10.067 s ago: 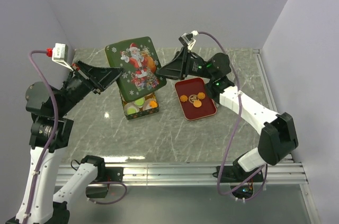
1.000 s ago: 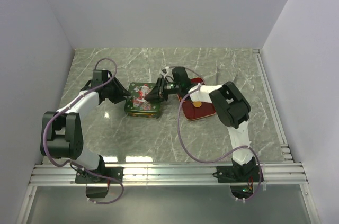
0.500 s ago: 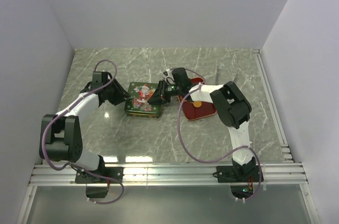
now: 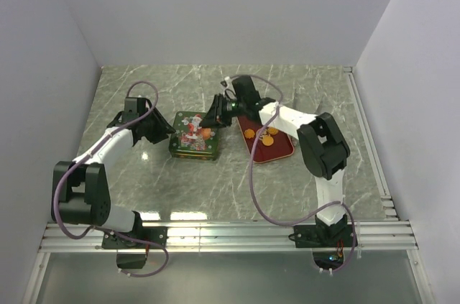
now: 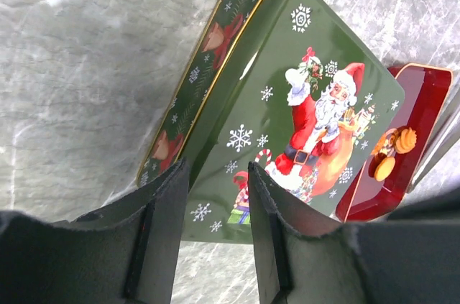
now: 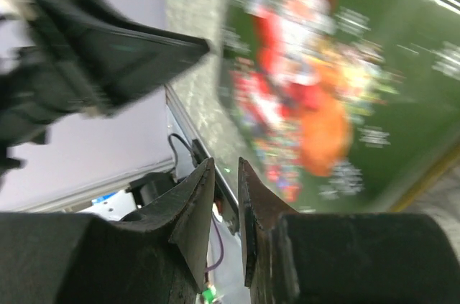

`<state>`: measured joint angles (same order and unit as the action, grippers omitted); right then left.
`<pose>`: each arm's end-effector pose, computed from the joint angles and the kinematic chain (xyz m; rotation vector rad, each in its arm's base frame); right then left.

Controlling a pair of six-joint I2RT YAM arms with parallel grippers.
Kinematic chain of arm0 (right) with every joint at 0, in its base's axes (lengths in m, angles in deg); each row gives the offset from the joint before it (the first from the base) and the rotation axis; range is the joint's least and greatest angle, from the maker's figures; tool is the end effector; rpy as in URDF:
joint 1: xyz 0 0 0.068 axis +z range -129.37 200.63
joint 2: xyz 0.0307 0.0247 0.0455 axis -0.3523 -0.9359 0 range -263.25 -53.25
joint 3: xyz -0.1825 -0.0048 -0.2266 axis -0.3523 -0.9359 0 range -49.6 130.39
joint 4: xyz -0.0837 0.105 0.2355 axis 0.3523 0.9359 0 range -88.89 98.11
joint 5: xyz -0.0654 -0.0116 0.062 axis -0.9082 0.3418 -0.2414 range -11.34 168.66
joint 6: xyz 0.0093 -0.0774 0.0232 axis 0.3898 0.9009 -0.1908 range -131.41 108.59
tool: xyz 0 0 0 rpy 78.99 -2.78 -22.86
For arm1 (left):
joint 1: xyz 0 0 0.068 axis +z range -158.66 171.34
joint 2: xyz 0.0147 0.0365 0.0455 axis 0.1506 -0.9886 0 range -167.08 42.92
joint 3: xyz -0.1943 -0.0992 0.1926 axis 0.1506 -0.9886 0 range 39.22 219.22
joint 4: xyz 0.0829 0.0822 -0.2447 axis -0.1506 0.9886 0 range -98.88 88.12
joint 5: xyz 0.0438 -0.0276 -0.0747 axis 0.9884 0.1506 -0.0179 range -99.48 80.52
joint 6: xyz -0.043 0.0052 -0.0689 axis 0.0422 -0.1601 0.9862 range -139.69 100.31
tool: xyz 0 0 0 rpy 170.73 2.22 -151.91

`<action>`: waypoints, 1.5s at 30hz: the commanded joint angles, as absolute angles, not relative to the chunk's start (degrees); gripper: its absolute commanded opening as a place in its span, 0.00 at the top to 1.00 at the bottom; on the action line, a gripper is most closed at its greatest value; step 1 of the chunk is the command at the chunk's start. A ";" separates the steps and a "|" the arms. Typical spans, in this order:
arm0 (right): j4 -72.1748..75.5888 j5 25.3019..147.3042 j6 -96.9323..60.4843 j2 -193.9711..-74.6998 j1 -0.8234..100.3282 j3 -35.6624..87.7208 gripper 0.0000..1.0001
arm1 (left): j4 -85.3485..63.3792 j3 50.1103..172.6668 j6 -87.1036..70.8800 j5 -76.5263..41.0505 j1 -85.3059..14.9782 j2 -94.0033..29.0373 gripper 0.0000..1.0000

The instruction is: Pack the cookies

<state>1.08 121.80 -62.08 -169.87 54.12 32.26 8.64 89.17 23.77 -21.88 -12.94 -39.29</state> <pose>0.3851 0.3127 0.1986 -0.1344 2.4805 1.5675 0.3199 -0.0392 0.1990 -0.7488 2.4018 -0.6223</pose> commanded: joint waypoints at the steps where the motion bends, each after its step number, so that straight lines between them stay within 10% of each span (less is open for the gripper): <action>1: 5.67 120.59 -58.00 -162.95 54.29 39.67 0.73 | 9.48 91.16 21.80 -19.94 -13.15 -36.09 0.56; 13: 15.61 116.63 -49.91 -151.80 55.87 44.79 0.72 | 15.11 98.45 17.05 -15.02 -13.06 -27.92 0.52; 24: 19.74 110.84 -42.35 -141.24 61.93 42.68 0.52 | 17.40 101.36 17.48 -11.68 -12.97 -16.95 0.07; 37: 21.15 100.38 -32.42 -122.26 68.43 27.34 0.38 | 19.34 101.54 15.73 4.83 -13.67 -10.96 0.11; 45: 17.02 89.50 -30.48 -106.80 68.44 8.25 0.32 | -1.36 79.41 17.67 18.02 -13.67 8.97 0.12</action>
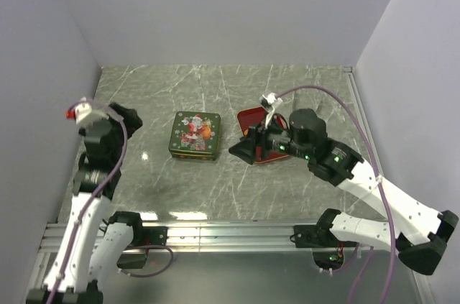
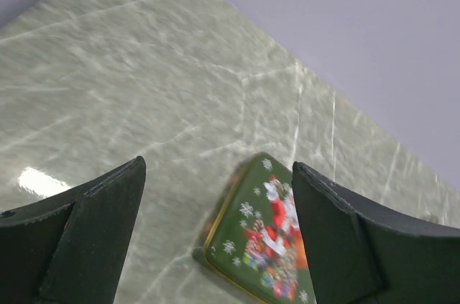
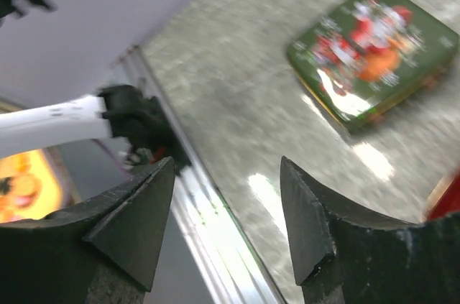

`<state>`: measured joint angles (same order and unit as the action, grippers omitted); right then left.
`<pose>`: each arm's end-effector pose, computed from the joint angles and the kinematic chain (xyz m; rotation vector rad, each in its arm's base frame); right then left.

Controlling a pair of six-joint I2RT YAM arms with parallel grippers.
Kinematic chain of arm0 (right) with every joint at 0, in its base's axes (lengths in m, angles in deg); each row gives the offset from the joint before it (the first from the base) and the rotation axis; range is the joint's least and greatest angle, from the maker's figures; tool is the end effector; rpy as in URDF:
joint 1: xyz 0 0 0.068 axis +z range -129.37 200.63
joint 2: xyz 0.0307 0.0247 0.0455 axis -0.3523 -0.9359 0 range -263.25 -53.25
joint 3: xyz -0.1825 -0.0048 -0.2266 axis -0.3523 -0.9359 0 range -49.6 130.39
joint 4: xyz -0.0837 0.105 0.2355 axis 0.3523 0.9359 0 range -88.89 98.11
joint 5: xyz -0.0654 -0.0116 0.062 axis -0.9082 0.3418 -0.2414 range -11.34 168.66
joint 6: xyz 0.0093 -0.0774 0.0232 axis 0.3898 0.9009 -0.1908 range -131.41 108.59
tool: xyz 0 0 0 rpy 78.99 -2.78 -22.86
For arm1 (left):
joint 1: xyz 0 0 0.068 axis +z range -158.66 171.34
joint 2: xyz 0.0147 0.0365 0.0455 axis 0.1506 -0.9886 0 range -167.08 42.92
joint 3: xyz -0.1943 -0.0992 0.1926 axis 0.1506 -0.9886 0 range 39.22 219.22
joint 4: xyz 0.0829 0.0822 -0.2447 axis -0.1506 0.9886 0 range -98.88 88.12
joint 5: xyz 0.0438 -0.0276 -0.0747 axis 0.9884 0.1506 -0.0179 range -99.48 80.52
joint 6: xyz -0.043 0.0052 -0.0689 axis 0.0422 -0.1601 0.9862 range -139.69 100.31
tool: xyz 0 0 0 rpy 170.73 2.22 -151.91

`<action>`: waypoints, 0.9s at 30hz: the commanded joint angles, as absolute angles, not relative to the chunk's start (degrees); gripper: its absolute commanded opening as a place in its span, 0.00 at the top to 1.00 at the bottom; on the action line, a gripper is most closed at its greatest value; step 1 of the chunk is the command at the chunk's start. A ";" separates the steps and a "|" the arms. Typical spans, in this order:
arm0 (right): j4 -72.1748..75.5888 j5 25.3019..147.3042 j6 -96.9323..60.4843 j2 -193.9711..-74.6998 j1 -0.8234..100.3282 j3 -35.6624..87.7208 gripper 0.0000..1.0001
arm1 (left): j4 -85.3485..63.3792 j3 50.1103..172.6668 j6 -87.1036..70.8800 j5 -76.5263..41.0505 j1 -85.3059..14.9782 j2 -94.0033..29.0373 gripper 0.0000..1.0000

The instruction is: Pack the cookies

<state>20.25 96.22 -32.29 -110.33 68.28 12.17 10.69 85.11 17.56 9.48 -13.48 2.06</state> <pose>0.1544 0.2010 0.3963 -0.6772 1.8399 1.0981 0.1928 0.0067 0.3453 -0.7264 1.6643 -0.2195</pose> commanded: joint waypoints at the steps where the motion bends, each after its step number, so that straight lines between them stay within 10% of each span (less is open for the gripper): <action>1: 16.85 88.17 -31.35 -106.08 68.35 7.44 0.32 | -3.85 74.69 16.70 18.56 -13.67 13.26 0.12; 27: 8.49 56.98 -29.26 -90.26 68.35 -13.04 0.02 | -22.82 61.29 -1.50 7.92 -13.67 0.04 0.15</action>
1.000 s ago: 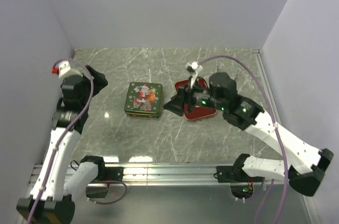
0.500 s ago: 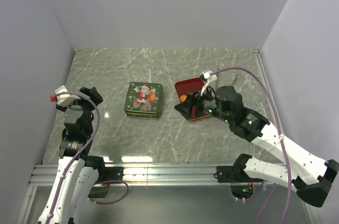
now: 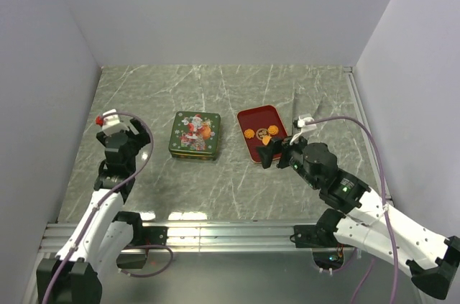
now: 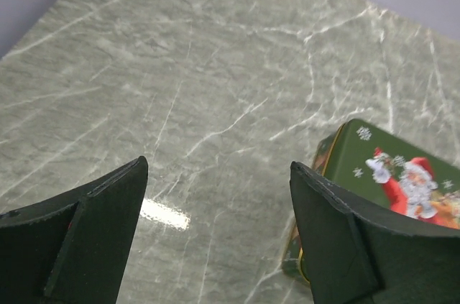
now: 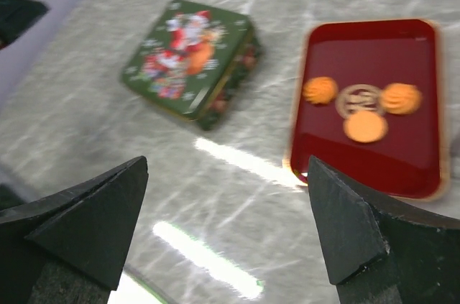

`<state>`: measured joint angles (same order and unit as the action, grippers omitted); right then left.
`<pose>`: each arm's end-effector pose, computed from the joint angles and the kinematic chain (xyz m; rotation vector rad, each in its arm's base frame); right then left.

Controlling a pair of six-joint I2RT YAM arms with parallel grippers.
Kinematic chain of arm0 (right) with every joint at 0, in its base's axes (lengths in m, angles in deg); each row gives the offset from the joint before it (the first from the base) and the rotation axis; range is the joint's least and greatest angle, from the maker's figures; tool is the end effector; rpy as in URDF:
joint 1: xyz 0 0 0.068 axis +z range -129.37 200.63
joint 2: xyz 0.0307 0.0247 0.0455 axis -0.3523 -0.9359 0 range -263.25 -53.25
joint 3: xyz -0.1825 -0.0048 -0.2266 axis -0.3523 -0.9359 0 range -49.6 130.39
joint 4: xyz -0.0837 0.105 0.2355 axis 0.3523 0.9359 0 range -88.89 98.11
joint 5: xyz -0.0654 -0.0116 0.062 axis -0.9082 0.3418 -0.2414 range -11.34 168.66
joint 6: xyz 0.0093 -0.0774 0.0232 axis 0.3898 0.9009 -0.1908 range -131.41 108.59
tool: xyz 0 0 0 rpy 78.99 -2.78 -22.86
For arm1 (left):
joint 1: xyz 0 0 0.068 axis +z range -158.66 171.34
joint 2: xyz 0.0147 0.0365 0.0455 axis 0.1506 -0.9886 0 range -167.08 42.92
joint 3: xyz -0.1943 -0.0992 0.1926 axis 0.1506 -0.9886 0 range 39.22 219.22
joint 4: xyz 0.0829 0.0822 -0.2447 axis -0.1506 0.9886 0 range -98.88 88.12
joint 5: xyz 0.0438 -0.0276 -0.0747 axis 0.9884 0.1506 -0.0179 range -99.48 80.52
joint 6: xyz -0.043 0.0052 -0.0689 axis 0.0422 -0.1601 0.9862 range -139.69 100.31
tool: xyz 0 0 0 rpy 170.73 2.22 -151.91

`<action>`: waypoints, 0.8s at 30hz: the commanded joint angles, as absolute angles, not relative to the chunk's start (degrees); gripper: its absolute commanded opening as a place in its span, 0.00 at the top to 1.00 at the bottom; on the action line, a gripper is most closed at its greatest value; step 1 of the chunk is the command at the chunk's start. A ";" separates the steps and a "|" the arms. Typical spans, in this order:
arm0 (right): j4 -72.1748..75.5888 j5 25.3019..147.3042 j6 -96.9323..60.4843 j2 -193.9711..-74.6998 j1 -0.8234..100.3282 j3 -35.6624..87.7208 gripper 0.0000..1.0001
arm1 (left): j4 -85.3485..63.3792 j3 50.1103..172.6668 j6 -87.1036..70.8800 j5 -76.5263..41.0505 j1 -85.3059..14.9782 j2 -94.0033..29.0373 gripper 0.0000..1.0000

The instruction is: Pack the cookies

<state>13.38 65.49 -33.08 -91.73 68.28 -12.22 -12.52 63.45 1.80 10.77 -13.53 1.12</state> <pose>0.1424 0.1324 0.3115 -0.2497 1.8294 0.6519 0.2082 0.0067 0.2484 -0.5037 1.7266 -0.0081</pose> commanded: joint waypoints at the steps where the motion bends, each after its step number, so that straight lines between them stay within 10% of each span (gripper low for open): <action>1: 8.58 55.30 -28.21 -90.17 68.44 -13.22 0.02 | -24.51 60.58 -1.50 8.53 -13.67 -1.10 0.14; 24: -7.94 46.57 -23.09 -83.66 55.00 -25.79 0.00 | -67.65 56.80 -9.23 12.59 -13.50 -34.93 0.15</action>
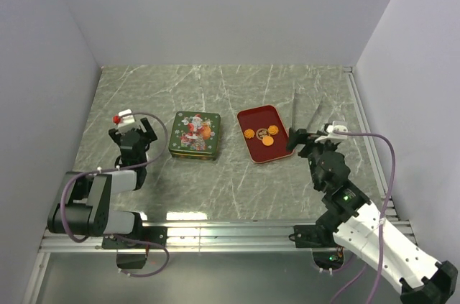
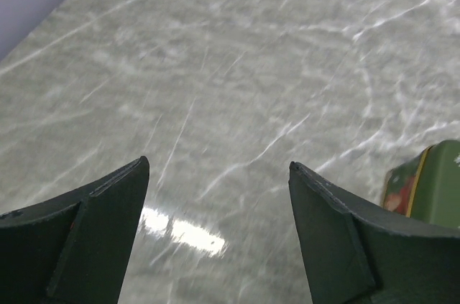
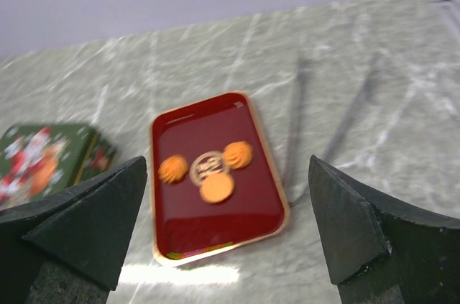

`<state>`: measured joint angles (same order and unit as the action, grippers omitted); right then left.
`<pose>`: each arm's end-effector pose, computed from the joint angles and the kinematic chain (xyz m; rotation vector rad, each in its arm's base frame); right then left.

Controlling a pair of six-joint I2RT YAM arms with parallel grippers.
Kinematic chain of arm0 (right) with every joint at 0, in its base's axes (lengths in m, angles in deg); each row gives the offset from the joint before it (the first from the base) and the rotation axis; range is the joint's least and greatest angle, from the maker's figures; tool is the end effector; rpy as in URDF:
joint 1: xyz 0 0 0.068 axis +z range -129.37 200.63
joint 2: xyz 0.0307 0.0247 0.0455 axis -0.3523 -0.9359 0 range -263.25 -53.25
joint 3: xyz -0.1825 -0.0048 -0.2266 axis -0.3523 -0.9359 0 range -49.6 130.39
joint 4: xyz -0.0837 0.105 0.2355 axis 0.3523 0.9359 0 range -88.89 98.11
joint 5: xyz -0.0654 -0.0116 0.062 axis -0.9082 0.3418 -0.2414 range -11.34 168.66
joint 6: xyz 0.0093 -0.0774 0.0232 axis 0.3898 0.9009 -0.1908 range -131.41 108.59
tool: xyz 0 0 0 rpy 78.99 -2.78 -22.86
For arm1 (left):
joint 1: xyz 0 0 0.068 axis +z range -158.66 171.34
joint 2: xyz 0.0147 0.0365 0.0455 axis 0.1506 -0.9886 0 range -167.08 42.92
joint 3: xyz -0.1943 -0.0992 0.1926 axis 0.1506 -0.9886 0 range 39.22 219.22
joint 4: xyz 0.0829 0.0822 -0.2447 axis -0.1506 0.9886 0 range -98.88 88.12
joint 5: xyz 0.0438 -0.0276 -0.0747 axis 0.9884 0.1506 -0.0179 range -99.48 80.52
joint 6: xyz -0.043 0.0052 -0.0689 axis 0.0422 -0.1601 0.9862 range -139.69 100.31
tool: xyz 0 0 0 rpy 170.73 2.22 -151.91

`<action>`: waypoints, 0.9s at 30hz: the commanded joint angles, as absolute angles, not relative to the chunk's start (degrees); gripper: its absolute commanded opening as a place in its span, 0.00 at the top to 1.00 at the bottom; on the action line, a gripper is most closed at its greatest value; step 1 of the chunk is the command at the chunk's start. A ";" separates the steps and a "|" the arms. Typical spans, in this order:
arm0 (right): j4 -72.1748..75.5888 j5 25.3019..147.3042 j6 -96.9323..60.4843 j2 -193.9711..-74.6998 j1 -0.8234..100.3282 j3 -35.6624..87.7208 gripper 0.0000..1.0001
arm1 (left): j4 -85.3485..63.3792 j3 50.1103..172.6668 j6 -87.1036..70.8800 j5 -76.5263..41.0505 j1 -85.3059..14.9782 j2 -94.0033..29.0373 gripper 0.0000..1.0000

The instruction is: Pack the cookies

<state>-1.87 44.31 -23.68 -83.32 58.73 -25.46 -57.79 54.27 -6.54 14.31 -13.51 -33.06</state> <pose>0.1563 0.0720 0.2816 0.0973 1.6136 0.1933 0.2651 0.0060 0.1650 -0.4217 1.7135 0.1416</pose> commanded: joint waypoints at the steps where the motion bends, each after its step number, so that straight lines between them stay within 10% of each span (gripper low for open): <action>1: -8.03 46.49 -23.88 -84.80 53.77 -25.61 0.00 | -69.42 56.54 -10.36 11.63 -13.50 -35.82 0.16; 27: -20.32 36.81 -17.43 -92.81 47.88 -31.14 0.00 | -79.35 53.11 -10.90 -0.42 -9.81 -41.18 0.00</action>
